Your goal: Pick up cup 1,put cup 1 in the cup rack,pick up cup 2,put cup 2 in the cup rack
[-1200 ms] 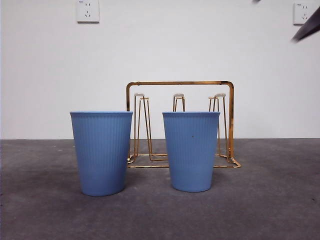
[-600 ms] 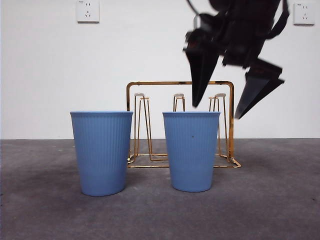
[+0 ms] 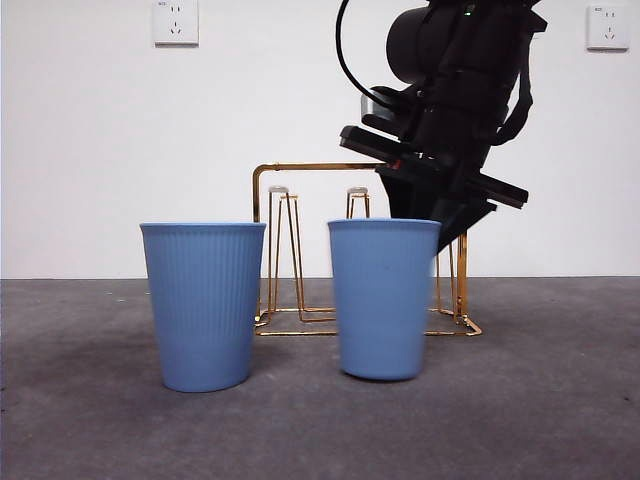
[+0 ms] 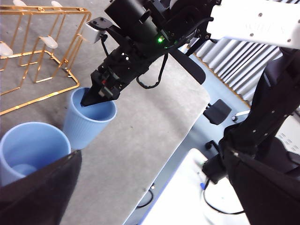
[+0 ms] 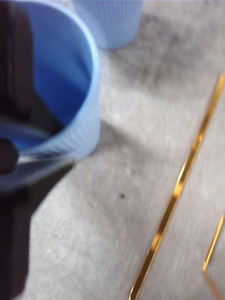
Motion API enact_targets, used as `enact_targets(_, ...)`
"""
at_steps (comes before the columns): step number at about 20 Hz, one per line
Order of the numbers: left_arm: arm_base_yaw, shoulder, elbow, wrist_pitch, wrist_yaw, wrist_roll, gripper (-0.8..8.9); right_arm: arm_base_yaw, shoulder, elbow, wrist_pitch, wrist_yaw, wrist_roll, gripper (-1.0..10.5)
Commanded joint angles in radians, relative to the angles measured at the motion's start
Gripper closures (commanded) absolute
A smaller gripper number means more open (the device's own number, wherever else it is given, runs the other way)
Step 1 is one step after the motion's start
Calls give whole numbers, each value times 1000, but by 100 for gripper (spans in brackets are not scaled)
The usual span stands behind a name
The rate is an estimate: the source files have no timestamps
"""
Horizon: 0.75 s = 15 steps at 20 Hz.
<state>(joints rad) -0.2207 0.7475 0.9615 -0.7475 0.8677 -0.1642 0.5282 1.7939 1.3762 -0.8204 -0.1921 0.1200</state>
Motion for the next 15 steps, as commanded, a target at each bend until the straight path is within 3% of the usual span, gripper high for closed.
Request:
enact_targets(1, -21, 14, 3, 59, 30, -71, 192, 3, 0, 3, -17, -7, -31, 964)
enact_targets(5, -51, 64, 3, 257, 114, -253, 192, 3, -122, 3, -61, 19, -69, 964)
enact_targets(10, -109, 159, 3, 591, 117, -500, 192, 3, -507, 3, -24, 79, -55, 964)
enact_targets(12, -154, 215, 3, 780, 63, -627, 192, 3, -668, 3, 66, 101, -11, 964)
enact_targets(15, -260, 315, 3, 1052, -76, -790, 192, 3, -840, 3, 204, 143, -12, 964)
